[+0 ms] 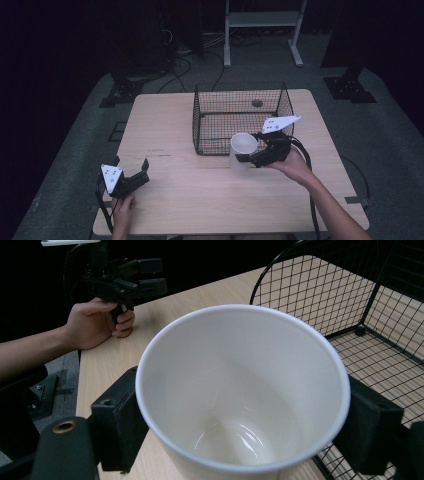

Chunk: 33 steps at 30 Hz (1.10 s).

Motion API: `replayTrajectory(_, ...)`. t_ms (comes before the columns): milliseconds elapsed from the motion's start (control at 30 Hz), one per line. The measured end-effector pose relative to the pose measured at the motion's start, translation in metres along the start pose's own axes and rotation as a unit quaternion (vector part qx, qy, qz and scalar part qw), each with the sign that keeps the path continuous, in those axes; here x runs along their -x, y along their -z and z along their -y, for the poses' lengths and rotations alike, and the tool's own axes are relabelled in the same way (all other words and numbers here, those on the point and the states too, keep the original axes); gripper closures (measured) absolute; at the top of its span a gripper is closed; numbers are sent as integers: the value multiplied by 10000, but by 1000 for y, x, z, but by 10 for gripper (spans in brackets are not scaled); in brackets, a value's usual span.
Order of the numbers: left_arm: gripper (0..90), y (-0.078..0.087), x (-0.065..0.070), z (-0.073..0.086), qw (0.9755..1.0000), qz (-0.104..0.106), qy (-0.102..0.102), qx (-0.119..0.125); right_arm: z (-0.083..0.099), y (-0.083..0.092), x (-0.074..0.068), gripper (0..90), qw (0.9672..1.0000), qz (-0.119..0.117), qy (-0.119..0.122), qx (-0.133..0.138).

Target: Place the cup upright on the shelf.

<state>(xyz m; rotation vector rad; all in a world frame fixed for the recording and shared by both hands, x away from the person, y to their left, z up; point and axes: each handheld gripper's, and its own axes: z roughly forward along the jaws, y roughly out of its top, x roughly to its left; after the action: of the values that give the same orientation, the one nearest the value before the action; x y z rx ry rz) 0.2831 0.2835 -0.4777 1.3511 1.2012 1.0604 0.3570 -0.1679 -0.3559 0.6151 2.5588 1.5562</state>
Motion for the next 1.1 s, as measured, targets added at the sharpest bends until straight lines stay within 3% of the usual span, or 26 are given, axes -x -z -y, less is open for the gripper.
replayTrajectory(1100, 0, 0, -1, 0, 10000, 1, 11, 2, -53, -6, 33, 193, 9996, 252, 79, -31)
